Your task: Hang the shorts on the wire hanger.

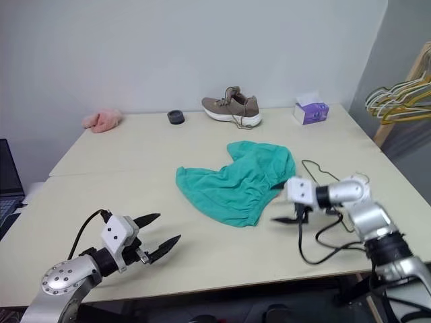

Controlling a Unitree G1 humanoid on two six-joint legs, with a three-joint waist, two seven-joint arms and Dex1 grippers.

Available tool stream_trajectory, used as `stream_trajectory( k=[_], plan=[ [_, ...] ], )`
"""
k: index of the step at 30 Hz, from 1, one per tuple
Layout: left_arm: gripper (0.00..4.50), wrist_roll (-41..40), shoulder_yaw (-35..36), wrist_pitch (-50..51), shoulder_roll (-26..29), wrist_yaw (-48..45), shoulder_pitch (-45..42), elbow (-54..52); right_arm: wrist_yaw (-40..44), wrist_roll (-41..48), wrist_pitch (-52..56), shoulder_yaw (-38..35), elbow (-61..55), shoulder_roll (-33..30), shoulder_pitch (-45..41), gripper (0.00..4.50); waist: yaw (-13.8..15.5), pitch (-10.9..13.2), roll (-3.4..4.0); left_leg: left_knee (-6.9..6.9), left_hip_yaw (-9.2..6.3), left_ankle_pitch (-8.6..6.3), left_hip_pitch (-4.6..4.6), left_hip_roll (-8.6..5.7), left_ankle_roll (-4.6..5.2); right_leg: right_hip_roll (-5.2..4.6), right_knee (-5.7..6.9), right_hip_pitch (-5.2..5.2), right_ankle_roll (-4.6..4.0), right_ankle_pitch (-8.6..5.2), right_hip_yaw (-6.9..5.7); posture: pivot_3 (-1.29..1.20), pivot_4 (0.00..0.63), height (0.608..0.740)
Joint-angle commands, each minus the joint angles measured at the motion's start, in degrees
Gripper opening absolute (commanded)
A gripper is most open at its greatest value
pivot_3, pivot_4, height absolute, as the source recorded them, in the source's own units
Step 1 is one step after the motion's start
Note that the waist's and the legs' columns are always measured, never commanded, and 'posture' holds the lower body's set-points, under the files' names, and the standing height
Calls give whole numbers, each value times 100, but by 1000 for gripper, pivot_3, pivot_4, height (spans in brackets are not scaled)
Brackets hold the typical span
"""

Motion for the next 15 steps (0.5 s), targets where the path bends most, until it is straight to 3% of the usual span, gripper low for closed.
stream_trajectory(
  k=[1, 15],
  plan=[
    [4500, -243, 81, 125, 159, -210, -1, -215, -292, -315, 229, 170, -587, 134, 63, 4465, -20, 0, 0, 2, 4, 0, 2, 0, 0, 0, 0, 1, 1, 4, 0, -142, 0, 740],
    [4500, -400, 26, 822, 448, -283, 163, -930, -1093, -1487, 876, 1036, 169, 1246, -400, 4465, -7, -3, -7, 2, -2, 2, 30, 9, -1, 12, -3, 25, -4, 10, -1, -126, 0, 740]
  ],
)
